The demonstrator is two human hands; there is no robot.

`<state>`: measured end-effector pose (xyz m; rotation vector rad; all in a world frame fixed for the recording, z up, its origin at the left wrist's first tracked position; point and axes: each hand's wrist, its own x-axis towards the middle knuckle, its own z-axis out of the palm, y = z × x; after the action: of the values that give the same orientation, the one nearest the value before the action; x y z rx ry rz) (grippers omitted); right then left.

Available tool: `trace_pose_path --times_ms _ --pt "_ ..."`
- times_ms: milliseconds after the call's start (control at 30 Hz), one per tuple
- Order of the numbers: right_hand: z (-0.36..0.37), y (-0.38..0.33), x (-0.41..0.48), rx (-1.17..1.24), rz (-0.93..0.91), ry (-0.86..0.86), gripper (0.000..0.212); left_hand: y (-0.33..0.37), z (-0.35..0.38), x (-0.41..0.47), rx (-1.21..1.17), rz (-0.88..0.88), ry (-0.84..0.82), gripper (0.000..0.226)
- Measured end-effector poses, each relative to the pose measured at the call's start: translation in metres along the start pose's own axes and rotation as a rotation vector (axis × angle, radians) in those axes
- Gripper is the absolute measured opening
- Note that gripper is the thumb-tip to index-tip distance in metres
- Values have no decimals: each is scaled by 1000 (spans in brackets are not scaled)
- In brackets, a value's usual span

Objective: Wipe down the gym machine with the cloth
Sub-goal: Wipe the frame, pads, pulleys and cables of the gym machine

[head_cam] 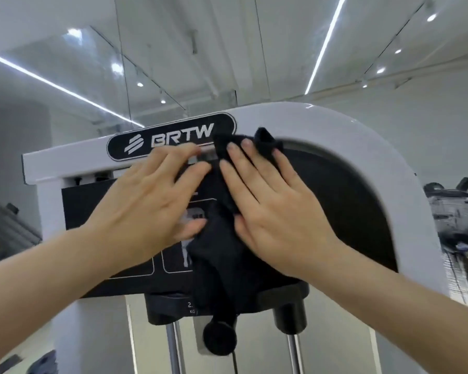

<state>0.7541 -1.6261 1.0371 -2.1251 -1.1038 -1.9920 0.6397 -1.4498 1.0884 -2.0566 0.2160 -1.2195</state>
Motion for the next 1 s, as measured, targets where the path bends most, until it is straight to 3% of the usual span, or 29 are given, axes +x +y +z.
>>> trace_pose_path --times_ms 167,367,433,533,600,700,767,833,1000 --pt "4 6 -52 12 -80 -4 61 10 14 -33 97 118 -179 110" --pt "-8 17 73 2 124 65 58 -1 10 -28 106 174 -157 97" --pt "-6 9 104 14 81 17 55 -1 7 -28 90 165 -150 91" --pt "-5 3 111 11 -26 -28 52 -1 -2 -21 -145 50 -68 56" --pt "-9 17 86 41 17 13 60 -2 -8 -10 -289 -19 27 35" --pt "-17 44 40 89 254 125 67 8 -16 10 -327 -60 86 45" --pt "-26 54 42 21 358 63 71 17 -20 27 -268 -39 125 53" --pt "-33 53 69 4 372 -40 71 23 -20 45 -281 -50 169 57" --pt "-33 56 119 195 233 -40 38 33 -24 88 -731 -417 317 36"
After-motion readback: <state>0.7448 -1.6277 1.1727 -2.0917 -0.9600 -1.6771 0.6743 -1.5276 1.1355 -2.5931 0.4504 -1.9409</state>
